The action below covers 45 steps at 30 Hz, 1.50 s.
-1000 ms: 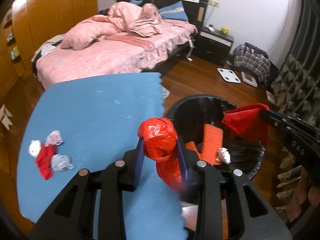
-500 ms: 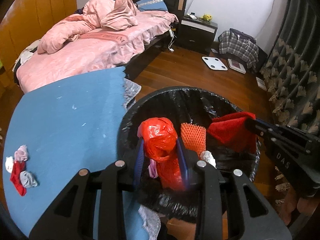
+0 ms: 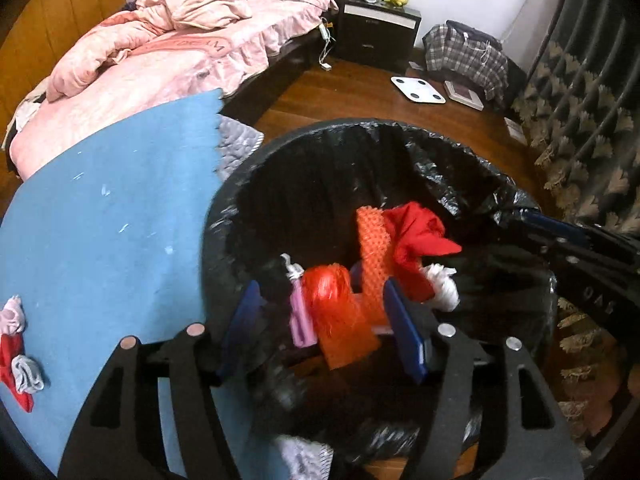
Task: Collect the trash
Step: 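Move both open tools back over the table toward the socks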
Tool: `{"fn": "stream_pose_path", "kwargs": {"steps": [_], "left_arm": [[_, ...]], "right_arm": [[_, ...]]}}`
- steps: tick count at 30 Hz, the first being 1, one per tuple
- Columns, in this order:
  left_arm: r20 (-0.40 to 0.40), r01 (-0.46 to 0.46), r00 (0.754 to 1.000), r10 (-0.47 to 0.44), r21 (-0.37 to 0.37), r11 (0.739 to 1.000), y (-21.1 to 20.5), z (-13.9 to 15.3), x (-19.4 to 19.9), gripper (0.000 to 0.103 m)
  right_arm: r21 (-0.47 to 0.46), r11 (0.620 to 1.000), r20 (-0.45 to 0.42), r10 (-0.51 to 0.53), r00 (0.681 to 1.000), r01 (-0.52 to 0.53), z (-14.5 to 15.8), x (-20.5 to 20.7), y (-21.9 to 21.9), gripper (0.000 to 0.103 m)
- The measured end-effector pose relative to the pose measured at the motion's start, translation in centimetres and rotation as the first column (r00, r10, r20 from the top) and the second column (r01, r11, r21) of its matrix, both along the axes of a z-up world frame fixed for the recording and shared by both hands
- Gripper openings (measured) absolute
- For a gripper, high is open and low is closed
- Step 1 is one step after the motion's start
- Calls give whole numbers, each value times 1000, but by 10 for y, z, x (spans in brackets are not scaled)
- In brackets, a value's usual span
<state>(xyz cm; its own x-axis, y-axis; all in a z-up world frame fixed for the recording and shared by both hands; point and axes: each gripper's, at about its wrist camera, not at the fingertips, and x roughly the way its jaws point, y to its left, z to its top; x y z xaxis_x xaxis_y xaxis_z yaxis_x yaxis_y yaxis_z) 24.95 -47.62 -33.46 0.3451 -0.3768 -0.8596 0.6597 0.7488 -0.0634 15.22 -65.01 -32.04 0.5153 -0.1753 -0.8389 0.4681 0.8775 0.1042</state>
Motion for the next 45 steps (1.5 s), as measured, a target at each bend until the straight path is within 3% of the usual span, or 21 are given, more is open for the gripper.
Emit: {"fn": "stream_pose_path", "kwargs": {"steps": [5,12,18,29,36,45], "left_arm": [[39,-40,998,41,-10,999,48,17,-1,71],[94,-132,987,132,-2,991,133,41,2,72],[141,-259,957,254,16,966,226,55,14,73],[215,-449,877,430,44,893,390,63,38,73],[217,-492,852,477,15,871,440,56,43,72],[207,-513,839,503,-8,859,473,37,65,72]], "right_arm": [[20,1000,42,-20,999,19,13,-20,21,30],[-11,999,95,52,994,-51,34,-21,99,41],[-5,986,114,164,980,-164,38,-6,181,41],[-27,949,144,314,938,-314,36,42,310,41],[-53,922,170,387,906,-384,26,83,373,41],[-59,901,163,433,887,-429,3,128,415,41]]}}
